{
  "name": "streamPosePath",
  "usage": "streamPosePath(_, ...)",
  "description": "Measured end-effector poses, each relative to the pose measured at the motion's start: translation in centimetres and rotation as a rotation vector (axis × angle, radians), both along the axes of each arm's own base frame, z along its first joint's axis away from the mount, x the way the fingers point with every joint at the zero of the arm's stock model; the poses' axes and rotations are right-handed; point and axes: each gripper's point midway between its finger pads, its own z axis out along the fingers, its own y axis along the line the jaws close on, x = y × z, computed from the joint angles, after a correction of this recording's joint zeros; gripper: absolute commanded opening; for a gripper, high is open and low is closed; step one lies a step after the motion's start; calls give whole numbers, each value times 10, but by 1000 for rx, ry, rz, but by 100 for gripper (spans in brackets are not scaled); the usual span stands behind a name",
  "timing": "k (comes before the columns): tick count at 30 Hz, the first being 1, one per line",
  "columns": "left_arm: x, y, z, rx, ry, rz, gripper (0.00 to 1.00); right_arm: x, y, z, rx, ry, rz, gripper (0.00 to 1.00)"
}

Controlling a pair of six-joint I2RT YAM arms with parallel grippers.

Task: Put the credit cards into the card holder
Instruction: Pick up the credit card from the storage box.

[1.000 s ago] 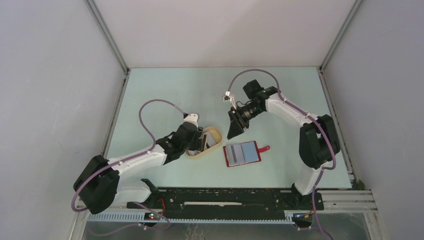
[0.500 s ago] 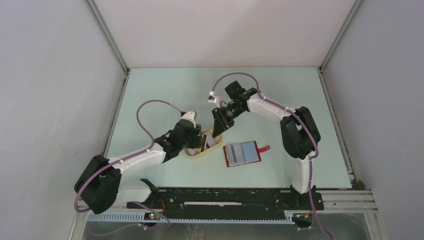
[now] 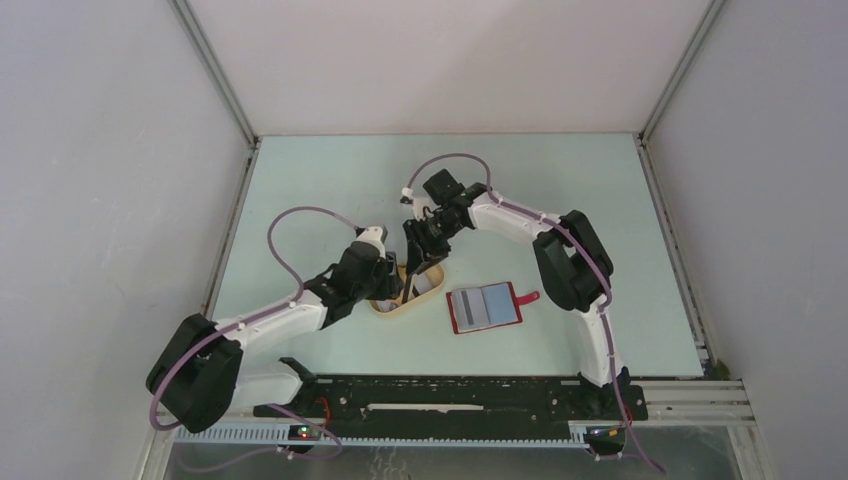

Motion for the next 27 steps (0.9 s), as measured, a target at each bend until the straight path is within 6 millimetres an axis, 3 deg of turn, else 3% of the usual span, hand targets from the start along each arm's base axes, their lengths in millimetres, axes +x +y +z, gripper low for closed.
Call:
streamPosePath(7, -1, -3, 0, -27, 3, -12, 49, -1, 1, -14, -43, 27, -30, 48)
streamPosePath(27, -4, -4, -3, -54, 18, -5, 50, -2, 2, -26, -78, 44, -54, 52)
